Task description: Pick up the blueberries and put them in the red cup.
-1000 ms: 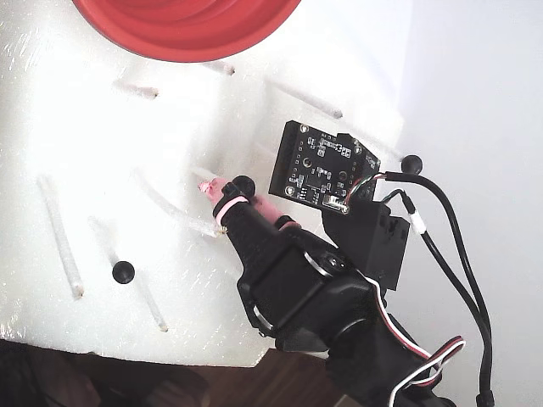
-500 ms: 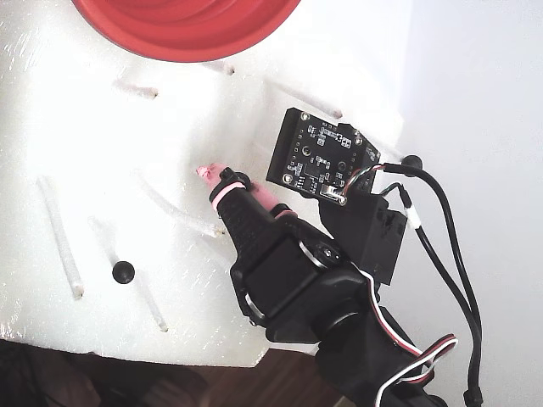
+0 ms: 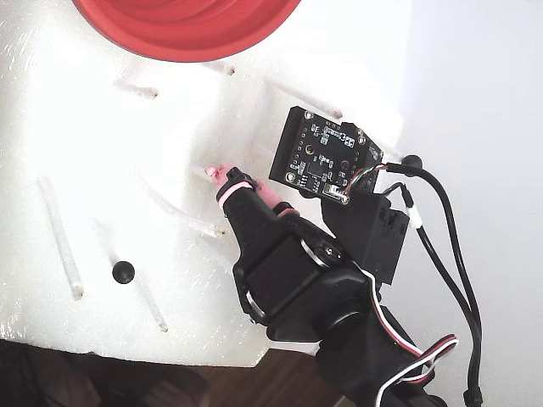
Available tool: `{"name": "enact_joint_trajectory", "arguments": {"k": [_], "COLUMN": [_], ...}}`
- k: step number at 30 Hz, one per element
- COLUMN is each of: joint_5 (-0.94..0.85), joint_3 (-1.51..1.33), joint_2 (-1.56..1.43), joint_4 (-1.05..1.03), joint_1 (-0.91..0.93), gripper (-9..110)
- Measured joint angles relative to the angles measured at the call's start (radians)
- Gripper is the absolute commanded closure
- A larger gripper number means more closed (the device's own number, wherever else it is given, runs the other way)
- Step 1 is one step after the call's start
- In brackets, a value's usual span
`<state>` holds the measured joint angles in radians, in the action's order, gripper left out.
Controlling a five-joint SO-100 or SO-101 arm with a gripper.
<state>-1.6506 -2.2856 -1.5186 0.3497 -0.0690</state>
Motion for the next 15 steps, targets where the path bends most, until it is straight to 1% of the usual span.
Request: {"name": "enact_joint_trajectory", "arguments": {"k": [15], "joint_5": [-0.015], "joint_3": [-0.014], "joint_2": [-0.035], "joint_4": [-0.035], "joint_1": [0.0], "gripper": [90]}}
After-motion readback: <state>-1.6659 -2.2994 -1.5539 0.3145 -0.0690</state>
